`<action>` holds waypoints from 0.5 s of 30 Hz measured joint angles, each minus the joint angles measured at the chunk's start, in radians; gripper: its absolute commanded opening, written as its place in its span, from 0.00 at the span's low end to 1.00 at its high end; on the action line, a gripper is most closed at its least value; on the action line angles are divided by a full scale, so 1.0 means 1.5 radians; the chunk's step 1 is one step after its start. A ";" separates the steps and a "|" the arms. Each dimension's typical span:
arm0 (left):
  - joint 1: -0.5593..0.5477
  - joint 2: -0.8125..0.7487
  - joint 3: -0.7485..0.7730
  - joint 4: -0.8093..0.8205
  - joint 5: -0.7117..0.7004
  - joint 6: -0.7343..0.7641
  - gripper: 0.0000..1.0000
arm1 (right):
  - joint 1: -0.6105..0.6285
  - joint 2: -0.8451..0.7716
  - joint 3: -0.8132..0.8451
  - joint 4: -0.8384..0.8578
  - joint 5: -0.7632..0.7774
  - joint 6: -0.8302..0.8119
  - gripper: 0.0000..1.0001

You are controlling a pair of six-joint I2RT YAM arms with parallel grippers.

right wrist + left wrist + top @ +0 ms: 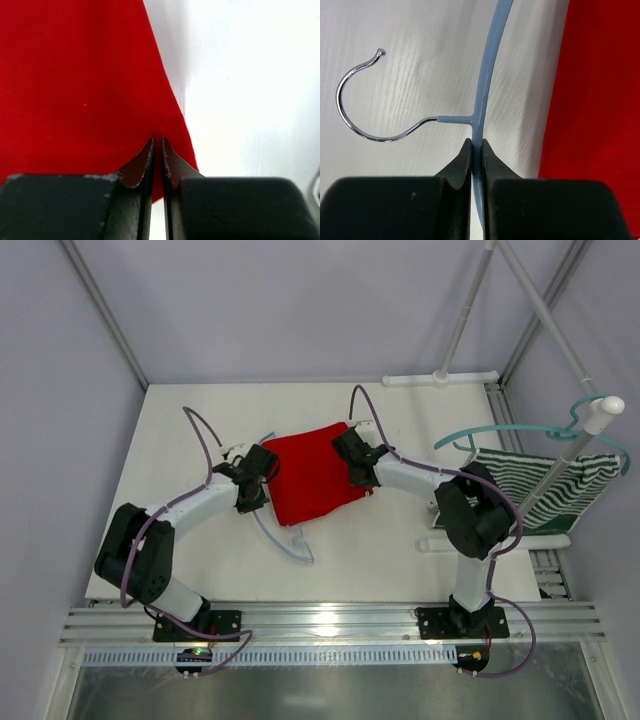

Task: Place the trousers on the hanger
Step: Place trousers on hanger, then pass the hanger from the left arm to the right

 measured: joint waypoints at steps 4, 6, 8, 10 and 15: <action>0.002 0.000 0.036 -0.034 0.000 0.009 0.00 | 0.010 -0.043 -0.013 -0.035 -0.003 -0.010 0.23; 0.003 0.000 0.050 -0.044 0.001 0.015 0.00 | 0.030 -0.080 -0.023 -0.044 -0.011 -0.020 0.31; 0.004 0.000 0.062 -0.053 0.001 0.018 0.00 | 0.068 -0.137 -0.048 -0.036 -0.029 -0.035 0.43; 0.004 0.000 0.071 -0.062 0.002 0.018 0.00 | 0.120 -0.200 -0.082 -0.002 -0.042 -0.052 0.50; 0.004 0.000 0.087 -0.077 0.004 0.018 0.00 | 0.260 -0.317 -0.212 0.186 -0.055 -0.129 0.59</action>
